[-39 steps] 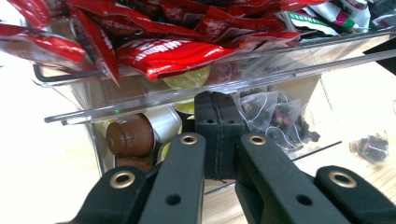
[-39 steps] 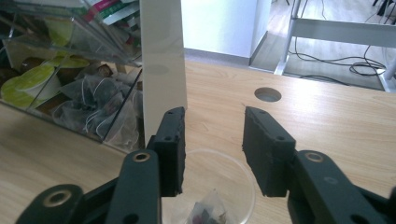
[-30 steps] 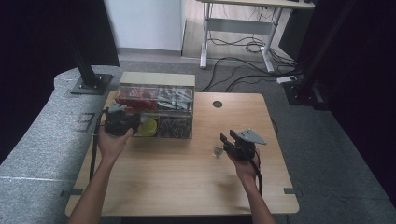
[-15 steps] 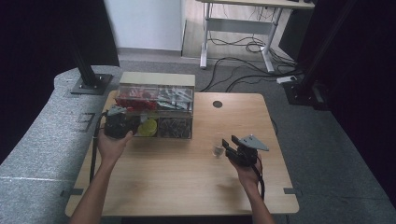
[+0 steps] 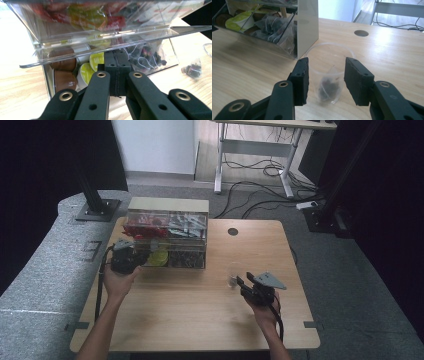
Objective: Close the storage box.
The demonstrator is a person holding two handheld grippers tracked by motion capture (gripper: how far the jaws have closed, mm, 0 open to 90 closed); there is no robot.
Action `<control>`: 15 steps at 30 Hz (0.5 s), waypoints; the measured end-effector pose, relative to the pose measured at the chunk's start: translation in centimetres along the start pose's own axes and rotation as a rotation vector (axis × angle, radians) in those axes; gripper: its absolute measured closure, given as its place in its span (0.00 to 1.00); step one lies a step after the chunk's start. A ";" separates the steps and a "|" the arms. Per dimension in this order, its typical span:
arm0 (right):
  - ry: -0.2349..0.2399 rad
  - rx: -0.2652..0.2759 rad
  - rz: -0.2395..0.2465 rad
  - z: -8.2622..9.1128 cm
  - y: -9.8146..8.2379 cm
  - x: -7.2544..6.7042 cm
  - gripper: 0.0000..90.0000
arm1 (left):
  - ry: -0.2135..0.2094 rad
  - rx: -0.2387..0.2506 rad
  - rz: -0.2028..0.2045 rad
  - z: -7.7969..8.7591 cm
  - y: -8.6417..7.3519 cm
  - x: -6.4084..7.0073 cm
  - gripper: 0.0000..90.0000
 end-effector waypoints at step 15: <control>0.010 0.006 -0.009 1.2 -1.1 -0.5 0.61 | -0.009 -0.026 0.015 -0.6 -2.6 -0.3 1.00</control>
Point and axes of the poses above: each handheld gripper's, and its own axes: z roughly backward along the jaws, y roughly out of its top, x roughly to its right, the point moved 3 cm from there along -z, roughly forward along the jaws, and after that the axes turned 10 degrees about x, right-handed, at the moved point
